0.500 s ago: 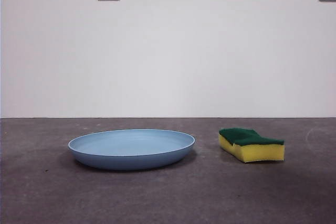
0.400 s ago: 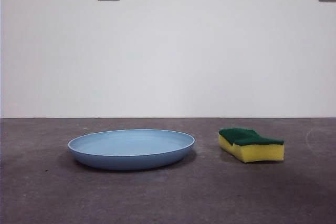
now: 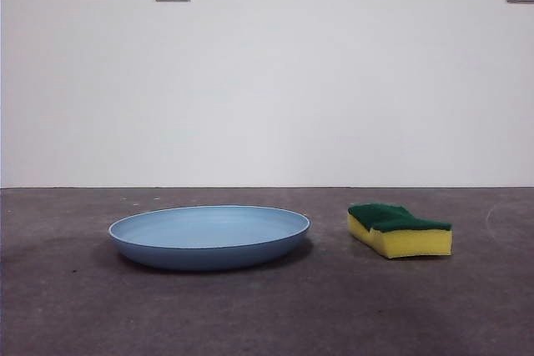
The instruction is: Pick up the plate,pick up the cloth,clean the plate with the cloth
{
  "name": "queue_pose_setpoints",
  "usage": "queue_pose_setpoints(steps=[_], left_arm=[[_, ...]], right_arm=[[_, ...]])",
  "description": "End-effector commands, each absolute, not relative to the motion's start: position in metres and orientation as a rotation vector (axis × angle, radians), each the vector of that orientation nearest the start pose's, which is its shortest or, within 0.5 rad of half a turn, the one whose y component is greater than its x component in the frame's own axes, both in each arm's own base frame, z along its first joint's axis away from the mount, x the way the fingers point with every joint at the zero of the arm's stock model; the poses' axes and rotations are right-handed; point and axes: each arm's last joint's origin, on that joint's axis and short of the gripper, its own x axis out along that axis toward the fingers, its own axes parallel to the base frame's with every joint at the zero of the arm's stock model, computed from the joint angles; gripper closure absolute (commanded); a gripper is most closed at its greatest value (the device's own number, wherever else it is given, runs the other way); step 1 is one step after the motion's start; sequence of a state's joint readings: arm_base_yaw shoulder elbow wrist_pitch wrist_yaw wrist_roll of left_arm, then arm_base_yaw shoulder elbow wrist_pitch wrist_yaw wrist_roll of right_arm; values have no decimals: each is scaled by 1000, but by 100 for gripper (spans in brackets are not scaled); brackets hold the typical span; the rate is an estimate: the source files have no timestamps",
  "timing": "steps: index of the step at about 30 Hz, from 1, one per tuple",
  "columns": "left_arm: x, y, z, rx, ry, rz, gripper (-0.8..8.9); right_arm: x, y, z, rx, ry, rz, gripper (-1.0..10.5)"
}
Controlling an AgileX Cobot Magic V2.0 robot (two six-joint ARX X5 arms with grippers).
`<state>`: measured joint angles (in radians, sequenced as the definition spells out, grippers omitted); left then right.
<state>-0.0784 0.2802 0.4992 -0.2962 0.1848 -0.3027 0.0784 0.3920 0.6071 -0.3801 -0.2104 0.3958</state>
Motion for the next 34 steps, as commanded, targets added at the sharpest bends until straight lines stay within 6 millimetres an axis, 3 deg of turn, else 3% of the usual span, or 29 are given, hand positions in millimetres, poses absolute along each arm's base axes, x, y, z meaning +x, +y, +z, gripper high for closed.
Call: queue_pose_setpoints(steps=[1,6,10,13,14,16,18,26,34], left_arm=[[92,-13,301,-286,124,-282,819],[102,-17,329,-231,211,-359,819],[114,-18,339,-207,354,-371,818],[123,-19,342,-192,432,-369,801],[127,-19,343,-194,449,-370,745],[134,-21,342,-206,469,-394,522],[141,-23,340,-234,487,-442,340],[176,-33,323,-304,611,-526,343],[239,-53,278,-285,851,-498,344]], right_arm=[[104,15,319,360,279,271,957],[121,17,348,271,410,290,945],[135,20,361,200,490,372,934],[146,21,364,180,527,384,778],[150,22,364,180,538,382,696],[155,22,362,181,558,381,527],[161,23,359,183,580,378,415],[168,23,354,187,613,375,411],[168,23,355,188,608,375,411]])
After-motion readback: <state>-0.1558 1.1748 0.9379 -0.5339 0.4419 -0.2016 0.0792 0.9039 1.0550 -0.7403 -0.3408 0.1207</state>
